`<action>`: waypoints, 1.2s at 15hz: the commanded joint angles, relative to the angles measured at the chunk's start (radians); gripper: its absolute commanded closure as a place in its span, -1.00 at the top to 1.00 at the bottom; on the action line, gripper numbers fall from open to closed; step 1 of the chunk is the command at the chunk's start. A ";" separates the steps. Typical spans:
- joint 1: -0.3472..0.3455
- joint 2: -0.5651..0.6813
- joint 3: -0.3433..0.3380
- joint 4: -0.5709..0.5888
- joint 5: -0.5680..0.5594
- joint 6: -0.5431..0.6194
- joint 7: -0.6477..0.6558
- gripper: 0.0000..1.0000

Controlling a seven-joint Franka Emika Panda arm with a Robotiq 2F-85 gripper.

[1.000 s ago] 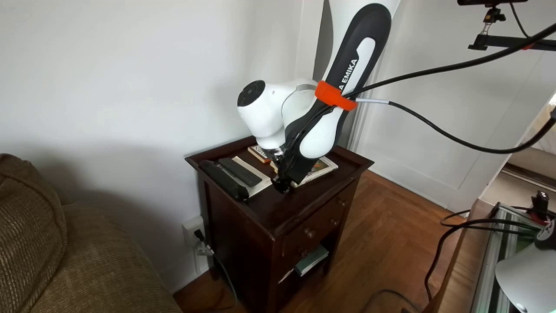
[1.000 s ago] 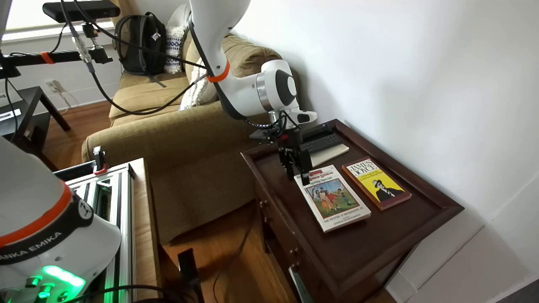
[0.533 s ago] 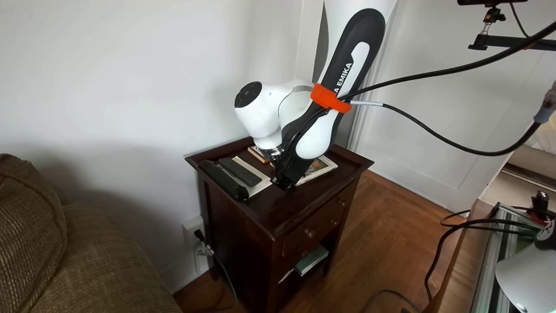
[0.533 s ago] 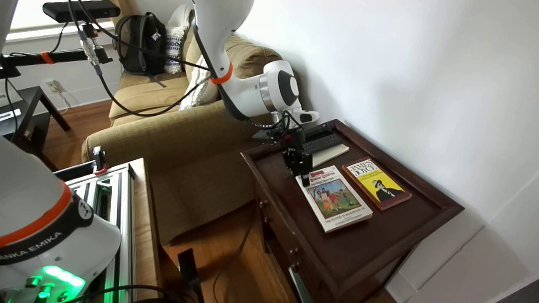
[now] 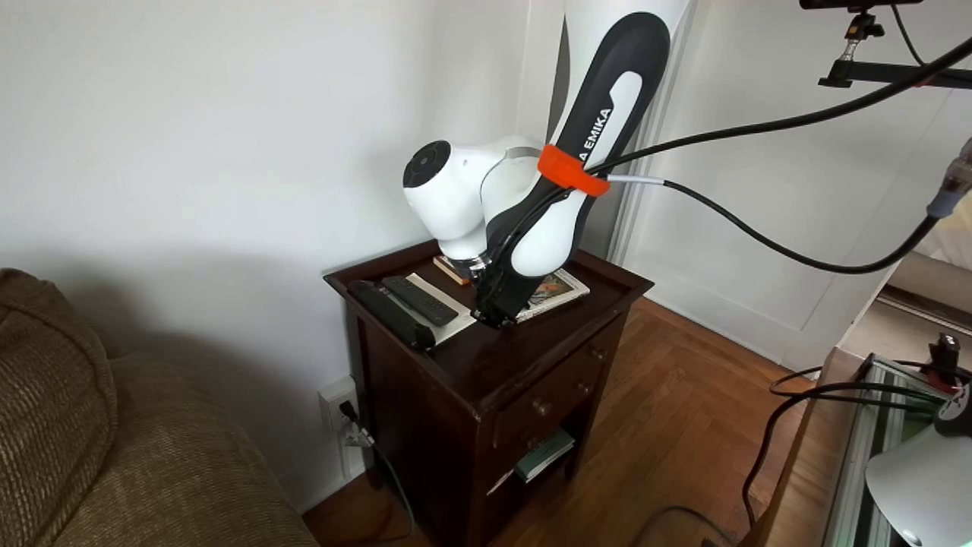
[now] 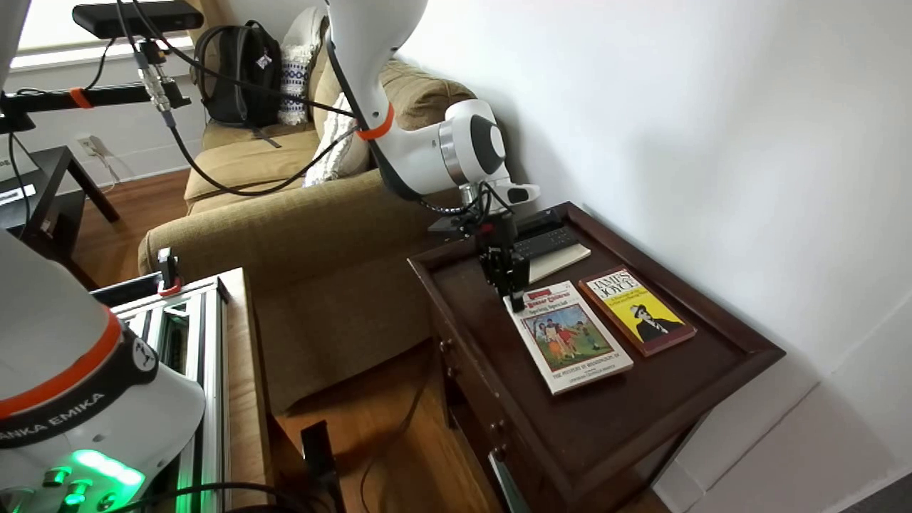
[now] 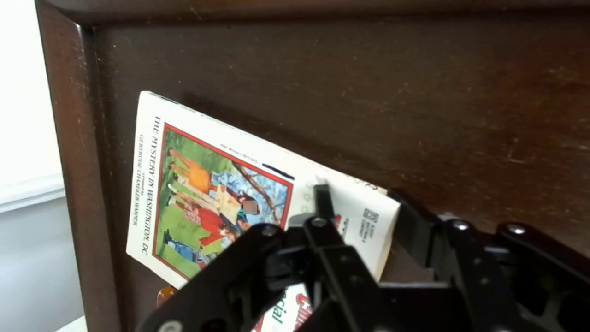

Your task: Pick up the white book and put it on the brown book, pick up the brown and white book and put it on the stacked white book

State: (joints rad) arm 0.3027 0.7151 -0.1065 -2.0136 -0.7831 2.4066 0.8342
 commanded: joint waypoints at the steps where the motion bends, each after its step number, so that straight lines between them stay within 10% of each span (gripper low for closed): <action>1: 0.009 0.016 -0.009 0.013 -0.025 -0.011 -0.003 -0.80; 18: 0.011 -0.019 0.019 0.034 -0.245 -0.161 0.015 -0.92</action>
State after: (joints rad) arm 0.3197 0.6931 -0.1047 -1.9855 -0.9729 2.2727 0.8351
